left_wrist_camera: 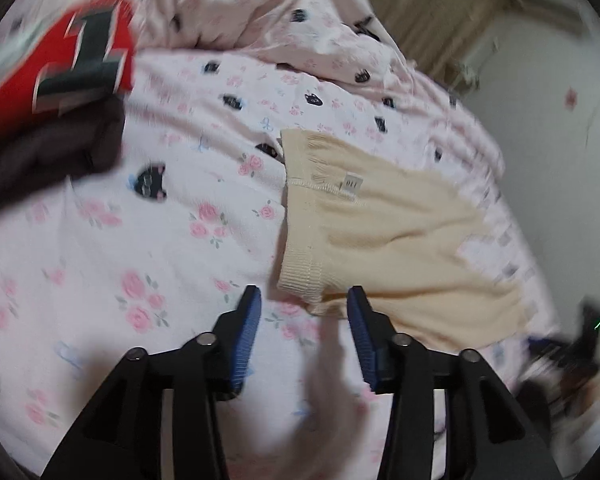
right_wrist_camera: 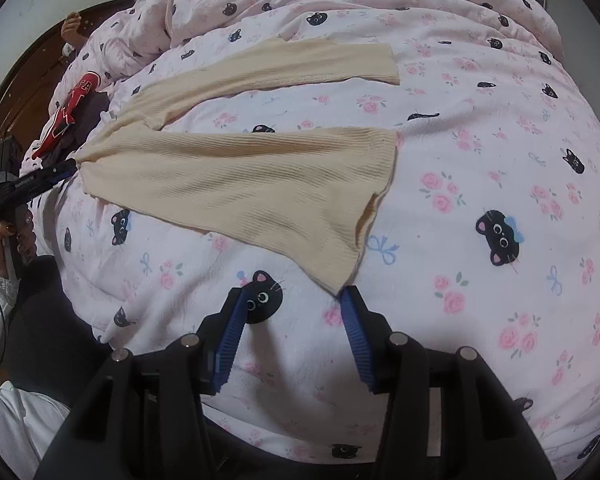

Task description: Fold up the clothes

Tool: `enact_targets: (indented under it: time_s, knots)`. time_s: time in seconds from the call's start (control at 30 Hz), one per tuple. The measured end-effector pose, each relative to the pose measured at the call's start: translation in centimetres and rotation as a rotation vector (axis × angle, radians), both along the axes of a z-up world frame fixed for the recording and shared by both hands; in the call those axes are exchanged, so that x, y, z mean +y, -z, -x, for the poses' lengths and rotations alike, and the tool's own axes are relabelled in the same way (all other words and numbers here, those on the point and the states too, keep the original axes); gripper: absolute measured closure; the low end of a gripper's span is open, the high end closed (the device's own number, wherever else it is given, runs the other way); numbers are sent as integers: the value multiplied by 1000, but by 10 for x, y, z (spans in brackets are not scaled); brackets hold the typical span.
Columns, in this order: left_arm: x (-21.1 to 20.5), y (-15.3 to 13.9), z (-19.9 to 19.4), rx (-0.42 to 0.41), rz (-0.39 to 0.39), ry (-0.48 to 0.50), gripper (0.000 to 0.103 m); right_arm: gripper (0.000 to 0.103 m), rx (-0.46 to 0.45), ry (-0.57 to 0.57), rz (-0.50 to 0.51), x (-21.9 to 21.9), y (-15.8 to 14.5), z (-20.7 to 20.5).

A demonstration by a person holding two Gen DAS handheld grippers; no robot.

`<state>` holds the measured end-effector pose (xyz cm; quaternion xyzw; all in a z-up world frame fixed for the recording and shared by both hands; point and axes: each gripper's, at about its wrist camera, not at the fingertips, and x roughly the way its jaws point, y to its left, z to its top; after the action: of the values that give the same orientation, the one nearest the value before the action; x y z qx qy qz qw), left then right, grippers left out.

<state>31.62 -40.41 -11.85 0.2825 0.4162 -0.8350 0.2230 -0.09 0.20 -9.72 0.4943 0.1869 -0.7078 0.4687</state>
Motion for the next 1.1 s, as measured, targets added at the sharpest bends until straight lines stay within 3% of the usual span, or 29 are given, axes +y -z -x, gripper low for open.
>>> enact_targets:
  time_s: [0.17,0.23,0.37,0.53,0.6,0.63,0.67,0.73,1.0,1.1]
  knots:
    - [-18,20,-21,196,-309,-111,62,53,0,0,-5,0,0,0]
    - [-17,22,-20,199,-343,-126,63,53,-3,2,-4,0,1,1]
    - [-11,18,-12,133,-308,-146,63,53,-8,8,5,0,2,2]
    - [-14,21,-5,126,-295,-200,63,53,-14,10,10,-1,3,1]
    - [-14,21,-3,129,-295,-204,73,53,-16,13,14,2,3,1]
    - [-14,21,-1,125,-302,-201,88,53,-10,17,15,3,2,1]
    - [-14,23,-1,125,-314,-199,92,53,-1,21,14,5,1,1]
    - [-13,24,-2,138,-328,-208,97,53,62,26,-1,8,-3,-2]
    - [-10,17,-8,181,-335,-228,97,53,293,-82,-34,2,-14,-24]
    - [-12,14,-7,182,-336,-230,97,57,453,-158,-97,-13,-10,-41]
